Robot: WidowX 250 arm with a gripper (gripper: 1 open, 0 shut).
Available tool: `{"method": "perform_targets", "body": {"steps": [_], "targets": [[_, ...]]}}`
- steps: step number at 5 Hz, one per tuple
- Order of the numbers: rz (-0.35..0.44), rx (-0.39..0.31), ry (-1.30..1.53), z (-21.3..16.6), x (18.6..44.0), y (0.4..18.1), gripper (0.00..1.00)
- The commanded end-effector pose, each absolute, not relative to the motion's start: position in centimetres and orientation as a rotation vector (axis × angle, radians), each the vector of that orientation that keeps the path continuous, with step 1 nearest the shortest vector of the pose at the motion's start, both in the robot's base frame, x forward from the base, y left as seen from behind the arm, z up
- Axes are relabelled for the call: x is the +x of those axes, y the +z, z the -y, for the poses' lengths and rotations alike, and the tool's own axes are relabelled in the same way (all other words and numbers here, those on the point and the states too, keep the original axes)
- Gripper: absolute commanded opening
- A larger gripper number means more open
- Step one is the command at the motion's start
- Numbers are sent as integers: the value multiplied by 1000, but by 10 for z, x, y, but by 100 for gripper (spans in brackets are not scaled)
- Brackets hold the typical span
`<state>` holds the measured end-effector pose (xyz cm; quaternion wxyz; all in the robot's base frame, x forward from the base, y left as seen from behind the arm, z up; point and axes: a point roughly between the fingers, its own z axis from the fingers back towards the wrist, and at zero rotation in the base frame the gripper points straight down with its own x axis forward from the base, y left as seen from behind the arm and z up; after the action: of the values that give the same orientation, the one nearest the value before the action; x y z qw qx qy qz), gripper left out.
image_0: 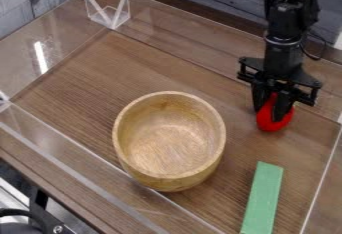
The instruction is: Move the red object to the left side of the table
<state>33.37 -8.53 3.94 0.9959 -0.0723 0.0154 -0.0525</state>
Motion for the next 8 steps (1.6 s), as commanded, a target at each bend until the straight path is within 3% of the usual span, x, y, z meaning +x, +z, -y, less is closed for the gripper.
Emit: {"method": "perform_targets", "body": {"steps": [1,3,4,5,8], "targets": [[77,-160,-109,79,341,85,0],[175,-156,-43,19,327,146,0],[196,-138,8,-13,315,163,0],[192,-117,9,-45,302,166,0],[148,-48,27,-129,273,146,0]]}}
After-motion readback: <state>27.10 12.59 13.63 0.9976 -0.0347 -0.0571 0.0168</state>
